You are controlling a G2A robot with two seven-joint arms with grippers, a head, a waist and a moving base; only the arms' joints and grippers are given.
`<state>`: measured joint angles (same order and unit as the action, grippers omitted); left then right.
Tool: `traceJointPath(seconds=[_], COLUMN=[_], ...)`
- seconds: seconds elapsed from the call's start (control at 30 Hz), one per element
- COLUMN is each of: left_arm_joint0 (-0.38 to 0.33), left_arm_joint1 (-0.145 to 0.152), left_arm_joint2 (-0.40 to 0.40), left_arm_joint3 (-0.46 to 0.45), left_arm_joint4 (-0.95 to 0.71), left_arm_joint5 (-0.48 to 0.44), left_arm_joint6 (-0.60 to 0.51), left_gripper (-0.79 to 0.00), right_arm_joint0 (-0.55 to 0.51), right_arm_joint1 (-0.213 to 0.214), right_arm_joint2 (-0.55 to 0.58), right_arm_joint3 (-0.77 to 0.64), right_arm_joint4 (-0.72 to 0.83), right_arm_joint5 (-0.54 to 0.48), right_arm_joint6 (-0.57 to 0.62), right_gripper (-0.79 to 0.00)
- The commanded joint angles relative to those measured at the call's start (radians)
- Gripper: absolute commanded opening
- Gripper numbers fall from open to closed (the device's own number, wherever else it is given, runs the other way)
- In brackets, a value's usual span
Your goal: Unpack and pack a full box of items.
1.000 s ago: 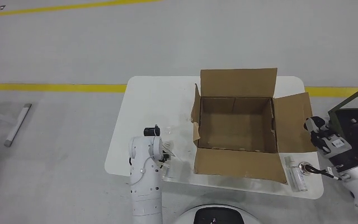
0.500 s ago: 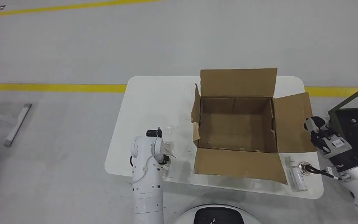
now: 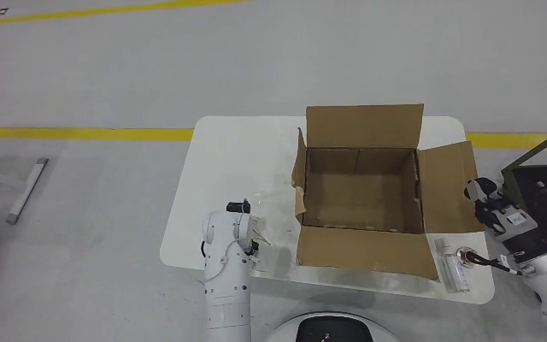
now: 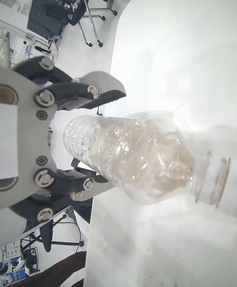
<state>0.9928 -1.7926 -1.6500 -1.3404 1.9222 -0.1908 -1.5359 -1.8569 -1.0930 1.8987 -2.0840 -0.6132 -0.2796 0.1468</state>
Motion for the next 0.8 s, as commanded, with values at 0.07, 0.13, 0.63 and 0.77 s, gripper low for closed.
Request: traceJointPath(seconds=[0.07,0.13,0.63,0.77], left_arm_joint0=[0.0,-0.001,0.003,0.016], left_arm_joint1=[0.001,0.001,0.008,0.006], left_arm_joint2=[0.007,0.009,0.017,0.03], left_arm_joint3=[0.008,0.014,-0.03,-0.104], left_arm_joint4=[0.0,-0.001,-0.012,-0.032], left_arm_joint5=[0.0,0.001,0.018,0.017], left_arm_joint6=[0.0,0.0,0.0,0.0], left_gripper=[-0.249,-0.326,-0.785,-0.785], right_arm_joint0=[0.0,0.0,0.015,0.041], right_arm_joint1=[0.0,0.0,-0.001,0.0], right_arm_joint2=[0.0,0.0,0.012,0.064], right_arm_joint3=[0.0,0.0,-0.006,-0.014], right_arm_joint4=[0.0,0.0,0.024,0.149], right_arm_joint5=[0.0,0.0,0.017,0.039], right_arm_joint6=[0.0,0.0,0.008,0.08], right_gripper=[-0.785,-0.785,-0.785,0.0])
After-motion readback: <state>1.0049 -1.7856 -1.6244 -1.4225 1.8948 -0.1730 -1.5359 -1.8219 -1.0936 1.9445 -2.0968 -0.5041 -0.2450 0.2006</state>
